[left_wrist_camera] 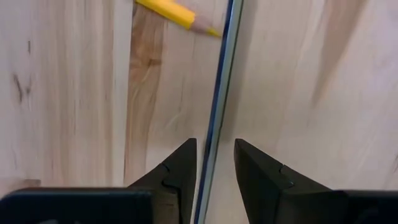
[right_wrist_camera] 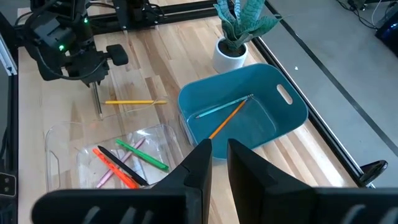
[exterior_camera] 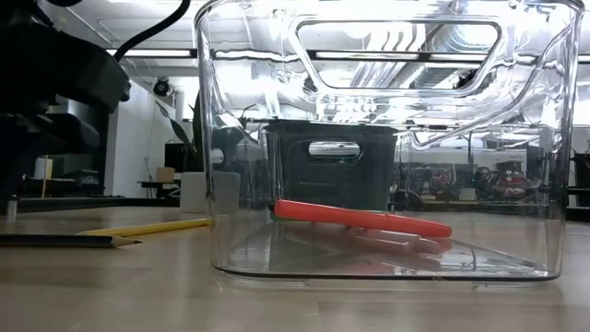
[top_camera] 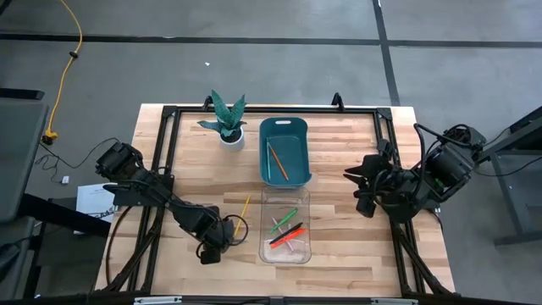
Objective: Sort pens & pencils
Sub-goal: Put the blue pencil into the blue bin
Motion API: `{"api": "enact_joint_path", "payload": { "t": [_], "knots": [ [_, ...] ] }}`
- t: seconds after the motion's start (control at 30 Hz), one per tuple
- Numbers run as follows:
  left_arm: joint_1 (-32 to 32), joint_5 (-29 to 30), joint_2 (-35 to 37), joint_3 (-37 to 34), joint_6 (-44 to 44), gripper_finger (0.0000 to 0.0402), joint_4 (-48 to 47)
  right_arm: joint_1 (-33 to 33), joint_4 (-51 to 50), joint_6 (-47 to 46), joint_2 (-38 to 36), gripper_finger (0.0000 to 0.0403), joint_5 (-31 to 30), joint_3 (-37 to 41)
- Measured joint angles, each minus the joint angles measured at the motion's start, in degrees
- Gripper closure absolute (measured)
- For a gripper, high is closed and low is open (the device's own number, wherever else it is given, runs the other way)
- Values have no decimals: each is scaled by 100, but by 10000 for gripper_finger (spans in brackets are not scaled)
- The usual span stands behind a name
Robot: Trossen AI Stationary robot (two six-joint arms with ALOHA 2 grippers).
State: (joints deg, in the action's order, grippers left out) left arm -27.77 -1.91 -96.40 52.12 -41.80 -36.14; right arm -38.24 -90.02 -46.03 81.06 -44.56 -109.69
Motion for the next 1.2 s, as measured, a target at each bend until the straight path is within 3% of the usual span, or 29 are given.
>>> {"api": "enact_joint_path", "payload": {
  "t": [1.2],
  "knots": [
    [0, 21, -69, 0, 155, 307, 103, -1, 0, 109, -2, 362, -22, 0]
  ]
}}
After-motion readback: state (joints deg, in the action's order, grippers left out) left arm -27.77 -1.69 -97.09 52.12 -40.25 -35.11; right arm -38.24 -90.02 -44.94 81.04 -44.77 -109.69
